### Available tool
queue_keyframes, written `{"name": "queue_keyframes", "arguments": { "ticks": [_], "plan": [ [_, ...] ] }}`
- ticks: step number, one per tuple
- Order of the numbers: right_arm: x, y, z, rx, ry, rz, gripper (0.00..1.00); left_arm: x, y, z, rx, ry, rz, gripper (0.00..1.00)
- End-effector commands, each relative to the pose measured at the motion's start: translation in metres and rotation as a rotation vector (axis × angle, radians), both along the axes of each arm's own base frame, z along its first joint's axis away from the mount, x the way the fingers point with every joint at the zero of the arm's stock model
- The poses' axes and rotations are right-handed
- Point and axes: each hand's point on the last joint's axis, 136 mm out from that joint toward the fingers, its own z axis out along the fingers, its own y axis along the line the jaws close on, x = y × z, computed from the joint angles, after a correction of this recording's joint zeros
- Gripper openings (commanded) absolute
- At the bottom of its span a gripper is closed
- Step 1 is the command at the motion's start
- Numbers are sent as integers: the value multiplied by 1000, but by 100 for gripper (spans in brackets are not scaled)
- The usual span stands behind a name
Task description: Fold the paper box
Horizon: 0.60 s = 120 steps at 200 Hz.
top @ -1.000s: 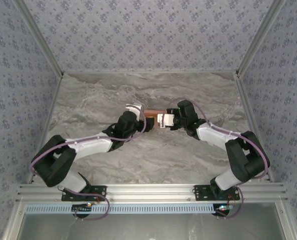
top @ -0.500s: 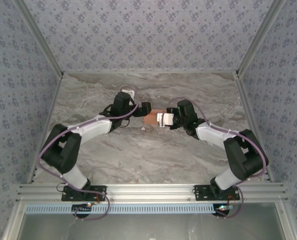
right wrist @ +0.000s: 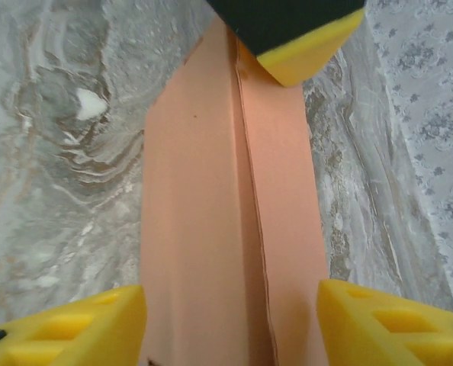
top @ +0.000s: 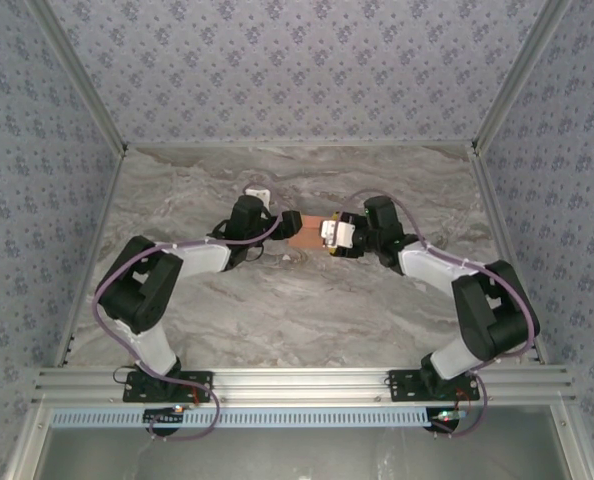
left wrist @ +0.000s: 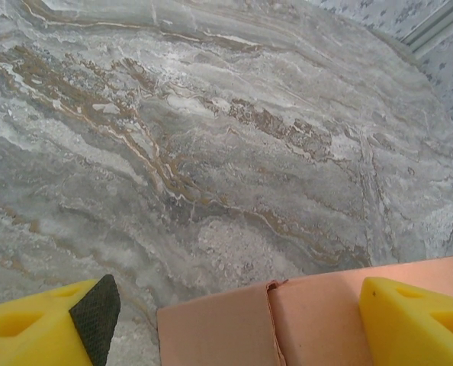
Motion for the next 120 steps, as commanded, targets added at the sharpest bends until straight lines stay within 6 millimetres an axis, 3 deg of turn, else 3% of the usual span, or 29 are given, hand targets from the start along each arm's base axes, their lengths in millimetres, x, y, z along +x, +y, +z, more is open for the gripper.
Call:
{"name": "queue_keyframes", "arguments": {
  "ticks": [1,23,44,62,79,98,120],
  "plan": [
    [-27,0,33,190,114,84,65,-22,32,-74,175,172,50,82],
    [-33,-4,51,274,161,136,63,-22,33,-71,180,160,49,82],
    [-31,-3,48,281,220,156,57,-21,33,-69,176,154,50,82],
    [-30,-3,28,249,283,155,50,-22,33,-68,173,155,51,82],
    [-35,-11,-5,141,380,105,41,-23,34,-68,177,156,51,83],
    [-44,-23,-39,3,429,43,40,-24,35,-67,181,154,49,83],
    [-41,-26,-42,-29,426,9,40,-24,35,-67,186,149,40,84]
  ]
}}
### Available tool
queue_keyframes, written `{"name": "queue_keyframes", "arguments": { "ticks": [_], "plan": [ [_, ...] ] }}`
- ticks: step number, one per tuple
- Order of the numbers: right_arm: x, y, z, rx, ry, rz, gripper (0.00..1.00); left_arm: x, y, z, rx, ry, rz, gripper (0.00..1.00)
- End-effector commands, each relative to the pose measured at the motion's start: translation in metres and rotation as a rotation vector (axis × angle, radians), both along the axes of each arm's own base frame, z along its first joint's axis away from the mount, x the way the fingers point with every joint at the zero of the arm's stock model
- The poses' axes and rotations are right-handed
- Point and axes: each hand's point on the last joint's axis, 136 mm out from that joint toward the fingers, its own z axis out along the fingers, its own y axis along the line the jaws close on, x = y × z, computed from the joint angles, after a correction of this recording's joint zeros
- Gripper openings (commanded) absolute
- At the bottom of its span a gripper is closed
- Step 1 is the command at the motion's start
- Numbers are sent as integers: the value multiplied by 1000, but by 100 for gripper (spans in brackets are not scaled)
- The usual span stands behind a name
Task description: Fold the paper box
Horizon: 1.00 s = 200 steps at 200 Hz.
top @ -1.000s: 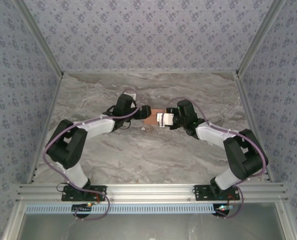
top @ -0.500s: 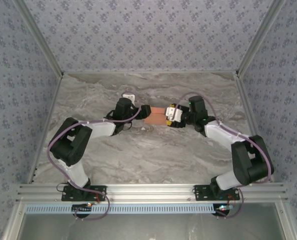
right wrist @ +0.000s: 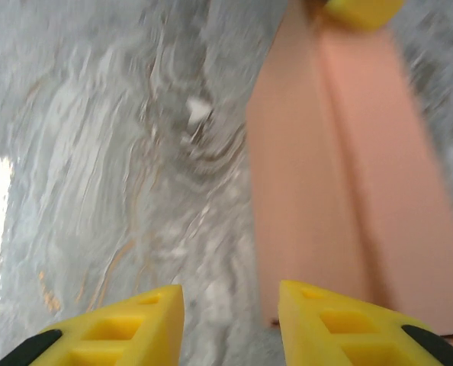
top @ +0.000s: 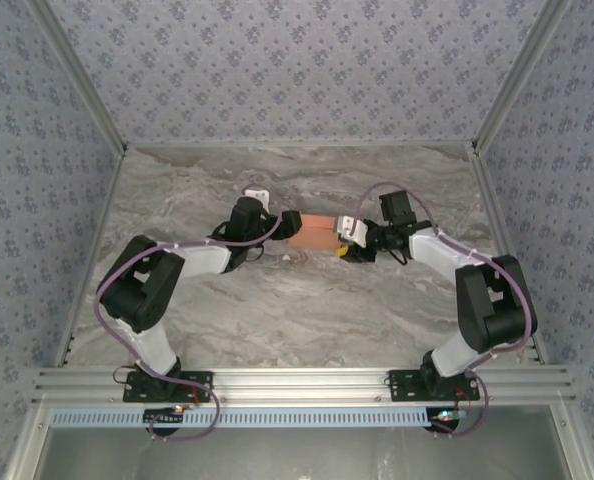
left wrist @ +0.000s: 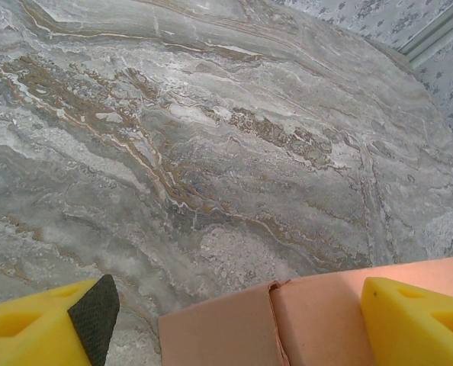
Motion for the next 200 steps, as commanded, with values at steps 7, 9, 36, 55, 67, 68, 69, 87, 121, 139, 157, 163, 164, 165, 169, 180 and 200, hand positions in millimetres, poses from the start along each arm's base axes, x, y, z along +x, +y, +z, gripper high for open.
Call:
{"name": "queue_keyframes", "arguments": {
  "ticks": [7,9,36,55,67,68,69,87,121,139,157,163,164,165,169,180,200],
  "plan": [
    [-9,-9,-9,-86,40,-17,41,-25,33,-67,197,175,31,84],
    [-8,-8,-6,-78,33,-15,41,-25,33,-67,198,177,30,84],
    [-10,6,45,54,-96,40,44,-26,33,-64,195,167,28,84],
    [-8,12,79,135,-201,67,48,-26,33,-65,197,169,26,85],
    [2,12,85,139,-250,52,53,-26,33,-65,194,169,27,85],
    [3,12,85,138,-252,51,53,-26,33,-65,195,170,27,85],
    [4,12,84,136,-252,49,53,-27,33,-65,194,170,26,85],
    [19,11,65,89,-244,43,54,-26,33,-65,189,168,29,85],
    [22,-5,-1,-133,-130,36,51,-26,34,-60,194,158,27,86],
    [16,-21,-23,-229,-92,24,49,-26,34,-57,200,151,20,86],
    [12,-27,-18,-228,-95,20,48,-26,34,-57,205,149,17,87],
    [13,-27,-14,-215,-107,15,48,-26,34,-57,205,150,15,87],
    [13,-26,-13,-212,-112,15,48,-26,34,-57,205,150,15,87],
    [14,-26,-10,-205,-119,12,48,-26,34,-57,204,149,16,87],
    [15,-25,-5,-192,-133,10,48,-26,33,-57,204,150,14,87],
    [16,-20,9,-151,-161,13,48,-26,33,-57,201,150,13,87],
    [18,-11,38,-63,-219,20,50,-26,32,-56,195,144,7,88]
  ]
}}
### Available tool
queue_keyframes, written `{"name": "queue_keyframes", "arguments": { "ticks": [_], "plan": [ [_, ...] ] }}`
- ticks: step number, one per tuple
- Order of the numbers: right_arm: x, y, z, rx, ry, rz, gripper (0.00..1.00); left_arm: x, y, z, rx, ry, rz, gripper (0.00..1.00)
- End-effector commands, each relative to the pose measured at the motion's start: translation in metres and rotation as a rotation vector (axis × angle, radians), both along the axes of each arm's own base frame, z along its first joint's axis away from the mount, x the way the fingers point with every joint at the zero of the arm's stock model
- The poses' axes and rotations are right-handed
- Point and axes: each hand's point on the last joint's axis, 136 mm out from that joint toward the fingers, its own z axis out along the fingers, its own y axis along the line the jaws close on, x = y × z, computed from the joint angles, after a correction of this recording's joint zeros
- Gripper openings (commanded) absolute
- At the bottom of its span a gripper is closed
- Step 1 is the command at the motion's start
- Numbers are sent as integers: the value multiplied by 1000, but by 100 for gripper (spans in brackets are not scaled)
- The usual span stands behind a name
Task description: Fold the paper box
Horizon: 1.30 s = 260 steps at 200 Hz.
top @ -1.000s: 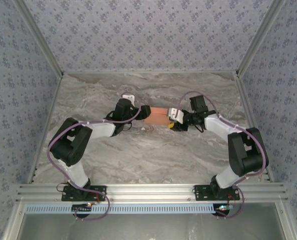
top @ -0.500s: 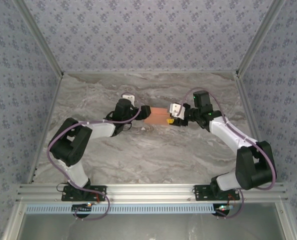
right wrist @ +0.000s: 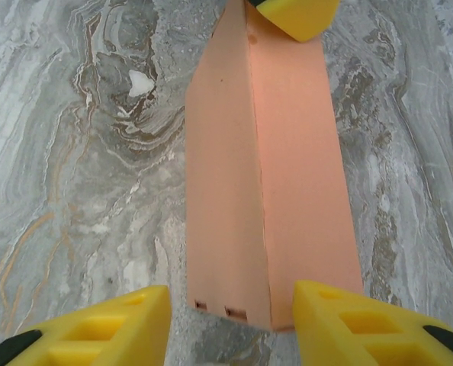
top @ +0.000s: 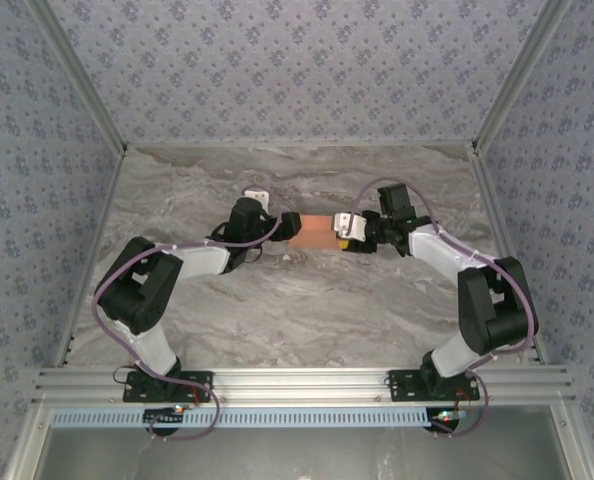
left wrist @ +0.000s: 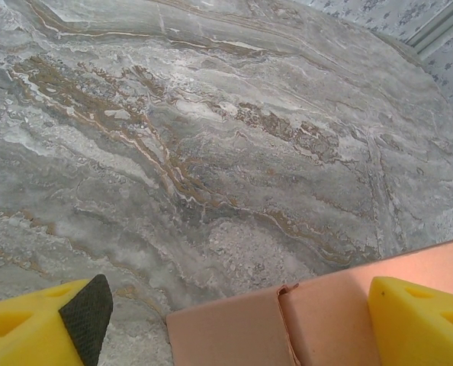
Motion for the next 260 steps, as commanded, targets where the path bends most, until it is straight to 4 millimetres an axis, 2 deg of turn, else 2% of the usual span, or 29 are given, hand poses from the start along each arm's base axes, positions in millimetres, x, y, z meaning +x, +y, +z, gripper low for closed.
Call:
{"name": "queue_keyframes", "arguments": {
  "ticks": [1,12,31,45,66,91,112,121,124,154,157,161,185,216,236,240,241,243,245,260],
  "plan": [
    [-10,-2,16,39,0,2,50,-23,28,-55,165,149,14,88],
    [-9,3,28,77,-26,17,54,-23,27,-54,165,143,8,88],
    [-3,11,35,77,-48,2,68,-25,26,-51,161,134,-8,89],
    [6,18,30,30,-36,-24,70,-25,24,-50,155,126,-17,90],
    [17,29,11,-48,-6,-33,76,-26,24,-51,151,123,-21,90],
    [28,42,-8,-88,15,-30,77,-28,23,-52,142,128,-32,90],
    [37,44,-25,-161,30,-36,77,-28,22,-52,135,119,-38,90],
    [32,42,-37,-188,65,-18,76,-28,22,-51,133,114,-38,90],
    [39,45,-29,-183,46,-19,76,-28,22,-50,130,111,-39,90],
    [38,44,-37,-237,15,-7,64,-26,31,-40,106,81,-43,92],
    [40,45,-34,-239,-5,-6,63,-25,33,-38,97,80,-39,92],
    [32,42,-45,-259,5,0,62,-24,36,-34,81,78,-34,93],
    [30,42,-46,-297,-139,-21,62,-18,56,-5,-16,44,7,95],
    [15,46,-54,-355,-287,-57,62,-13,99,33,-52,-35,132,99],
    [-4,49,-56,-351,-270,-70,73,-14,132,52,-44,-73,230,99],
    [-13,51,-57,-345,-239,-51,83,-15,138,54,-34,-77,250,99],
    [-14,51,-57,-342,-234,-47,90,-15,140,55,-30,-78,255,99],
    [-18,53,-55,-331,-220,-36,97,-15,144,55,-24,-78,265,99],
    [-23,55,-55,-321,-203,-28,99,-16,147,57,-17,-81,276,99],
    [-48,64,-37,-212,-103,1,100,-22,177,62,80,-85,378,99]
  ]
}}
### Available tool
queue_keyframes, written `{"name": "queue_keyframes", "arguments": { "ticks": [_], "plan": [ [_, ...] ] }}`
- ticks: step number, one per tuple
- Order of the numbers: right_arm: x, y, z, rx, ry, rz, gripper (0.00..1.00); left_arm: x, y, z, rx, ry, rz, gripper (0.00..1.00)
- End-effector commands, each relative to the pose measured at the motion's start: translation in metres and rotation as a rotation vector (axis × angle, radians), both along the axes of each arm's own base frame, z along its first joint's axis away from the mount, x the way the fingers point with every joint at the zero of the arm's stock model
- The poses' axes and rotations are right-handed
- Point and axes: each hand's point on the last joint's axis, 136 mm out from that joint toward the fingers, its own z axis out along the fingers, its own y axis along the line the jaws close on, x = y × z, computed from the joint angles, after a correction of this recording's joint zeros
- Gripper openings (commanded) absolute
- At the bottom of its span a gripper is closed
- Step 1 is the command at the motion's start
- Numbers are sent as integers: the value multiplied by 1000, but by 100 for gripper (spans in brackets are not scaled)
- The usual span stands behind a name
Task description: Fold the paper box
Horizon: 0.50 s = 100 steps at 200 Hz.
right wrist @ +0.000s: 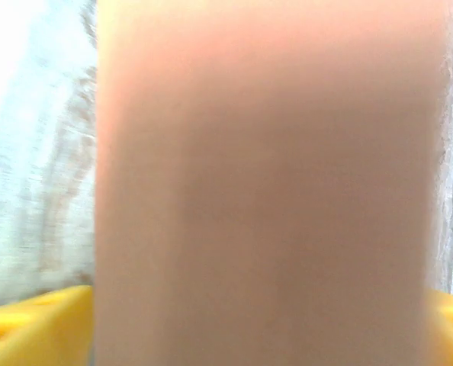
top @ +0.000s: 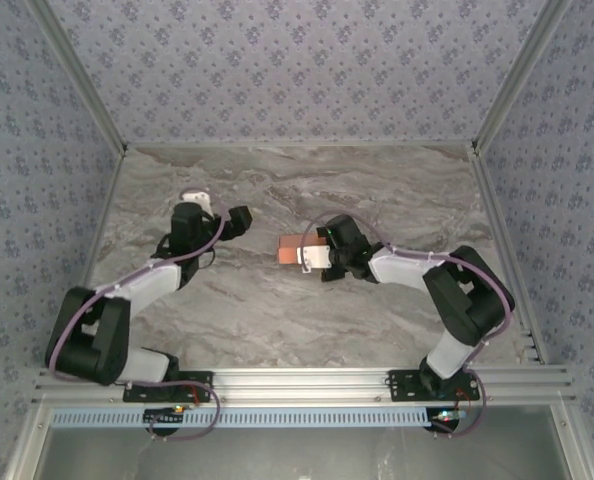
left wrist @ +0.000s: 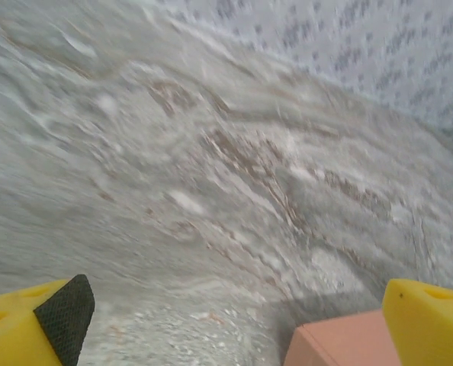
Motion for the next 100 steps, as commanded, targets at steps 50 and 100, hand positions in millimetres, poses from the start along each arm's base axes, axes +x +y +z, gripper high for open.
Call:
{"name": "queue_keyframes", "arguments": {
  "ticks": [50,100],
  "plan": [
    [-72,5,118,449,230,83,100,-47,113,50,438,-183,389,99],
    [17,-99,207,979,-133,-570,100,-65,125,47,759,-279,318,99]
  ]
}}
